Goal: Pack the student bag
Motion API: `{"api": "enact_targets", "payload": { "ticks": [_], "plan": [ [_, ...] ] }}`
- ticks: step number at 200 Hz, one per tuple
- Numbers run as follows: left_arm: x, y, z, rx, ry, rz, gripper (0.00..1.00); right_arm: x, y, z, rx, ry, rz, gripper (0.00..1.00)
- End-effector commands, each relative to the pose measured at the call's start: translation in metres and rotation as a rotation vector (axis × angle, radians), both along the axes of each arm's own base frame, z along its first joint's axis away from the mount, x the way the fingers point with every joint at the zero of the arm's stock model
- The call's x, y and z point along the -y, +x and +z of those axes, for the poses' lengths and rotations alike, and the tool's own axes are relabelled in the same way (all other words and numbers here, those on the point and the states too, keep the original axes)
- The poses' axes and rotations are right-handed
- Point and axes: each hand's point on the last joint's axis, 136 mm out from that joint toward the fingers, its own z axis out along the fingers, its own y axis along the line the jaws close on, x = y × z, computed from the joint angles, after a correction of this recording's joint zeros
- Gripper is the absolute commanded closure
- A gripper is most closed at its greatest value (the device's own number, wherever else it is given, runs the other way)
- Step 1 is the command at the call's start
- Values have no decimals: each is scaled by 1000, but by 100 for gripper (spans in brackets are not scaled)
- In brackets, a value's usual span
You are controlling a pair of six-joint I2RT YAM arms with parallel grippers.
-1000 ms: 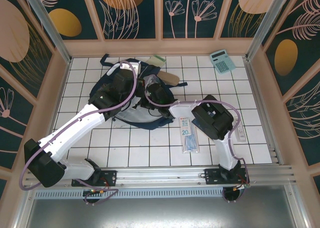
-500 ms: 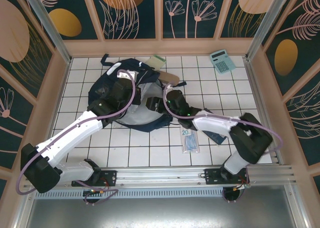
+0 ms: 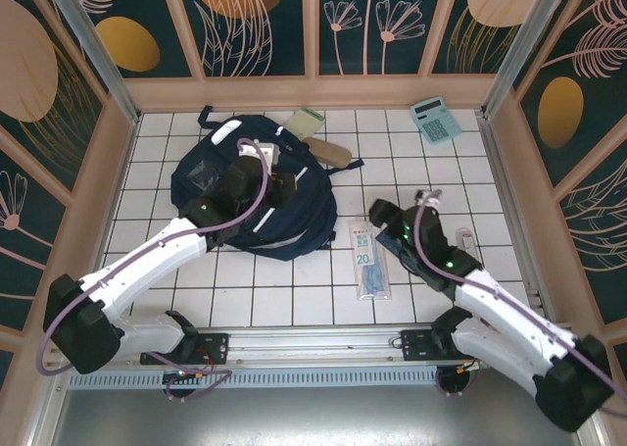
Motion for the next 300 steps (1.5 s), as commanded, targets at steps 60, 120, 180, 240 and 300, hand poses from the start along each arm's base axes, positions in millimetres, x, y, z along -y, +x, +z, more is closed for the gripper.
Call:
{"api": "enact_targets", "payload": {
  "ticks": [60,120,180,240,300],
  "plan": [
    [132,-23,-53,-120,-120,-243,55,97,-63,-89,-330,6,-389,1],
    [140,-35,-80,-164,-85,-258,54,101,-74,-120,-400,69,-472,1],
    [134,-33,-81,-152,-68,-232,53,23,-40,-95,-254,309,-101,1],
    [135,-34,-83,-166,-69,-230,54,-30,-31,-61,-153,369,116,3],
    [136,-37,-97,-206,-78,-224,59,-53,-29,-42,-111,247,195,3]
  ]
}}
